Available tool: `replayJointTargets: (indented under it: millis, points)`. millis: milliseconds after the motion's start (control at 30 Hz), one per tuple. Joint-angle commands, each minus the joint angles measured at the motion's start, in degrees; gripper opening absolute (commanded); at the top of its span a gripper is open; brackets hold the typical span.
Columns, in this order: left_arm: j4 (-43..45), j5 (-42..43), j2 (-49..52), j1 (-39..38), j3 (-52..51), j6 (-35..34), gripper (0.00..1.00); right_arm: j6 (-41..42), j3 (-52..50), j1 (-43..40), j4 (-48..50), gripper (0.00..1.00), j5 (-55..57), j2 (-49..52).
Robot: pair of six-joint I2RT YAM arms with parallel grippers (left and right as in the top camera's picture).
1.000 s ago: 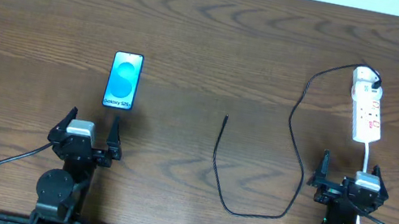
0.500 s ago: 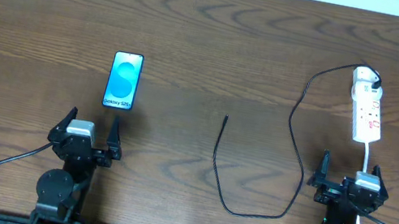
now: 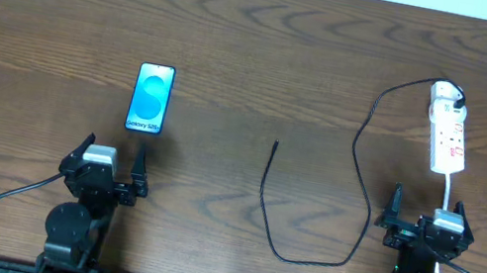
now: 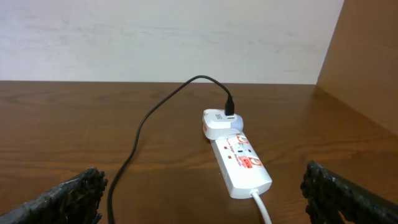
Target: Plug charger to phone and switch on socket
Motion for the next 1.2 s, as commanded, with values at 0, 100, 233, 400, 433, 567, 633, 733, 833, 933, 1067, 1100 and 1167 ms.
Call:
replayJointTargets:
  millis: [0, 100, 233, 400, 433, 567, 633, 733, 833, 933, 1067, 1100, 1167]
  points:
    - [-2.0, -0.9, 2.1, 0.0, 0.4, 0.0, 0.88, -0.5, -0.1, 0.6, -0.3, 0.99, 0.1, -0.3]
    - [-2.0, -0.9, 3.9, 0.0, 1.9, 0.0, 0.88, -0.5, -0.1, 0.6, -0.3, 0.99, 0.1, -0.3]
    - [-2.0, -0.9, 6.1, 0.0, 5.5, 0.0, 0.89, -0.5, -0.1, 0.6, -0.2, 0.99, 0.1, -0.3]
    - [-2.1, -0.9, 9.4, 0.0, 10.1, 0.0, 0.89, -0.5, -0.1, 0.6, -0.3, 0.99, 0.1, -0.3]
    - [-2.1, -0.9, 10.3, 0.0, 11.1, 0.0, 0.88, -0.5, -0.1, 0.6, -0.3, 0.99, 0.1, -0.3]
    - [-2.5, -0.7, 13.8, 0.0, 14.6, 0.0, 0.89, -0.5, -0.1, 0.6, -0.2, 0.99, 0.1, -0.3]
    - [-3.0, 0.2, 15.8, 0.0, 16.4, 0.0, 0.89, -0.5, -0.1, 0.6, -0.3, 0.99, 0.1, -0.3]
    - [-4.2, 1.2, 19.0, -0.1, 19.6, 0.0, 0.89, -0.5, -0.1, 0.6, -0.2, 0.99, 0.1, -0.3]
    - [-6.8, 1.2, 22.4, -0.1, 23.2, 0.0, 0.89, -0.5, -0.1, 0.6, -0.2, 0.99, 0.1, -0.3]
    - [-10.0, 1.6, 25.7, -0.1, 26.8, 0.0, 0.88, -0.5, -0.1, 0.6, -0.3, 0.99, 0.1, -0.3]
    - [-14.0, 2.5, 30.8, -0.1, 32.4, 0.0, 0.89, -0.5, -0.1, 0.6, -0.3, 0.99, 0.1, -0.3]
    - [-14.8, 2.5, 31.9, -0.1, 33.6, 0.0, 0.89, -0.5, -0.1, 0.6, -0.3, 0.99, 0.1, -0.3]
    - [-16.3, 2.6, 34.3, -0.1, 36.2, 0.0, 0.89, -0.5, -0.1, 0.6, -0.3, 0.99, 0.1, -0.3]
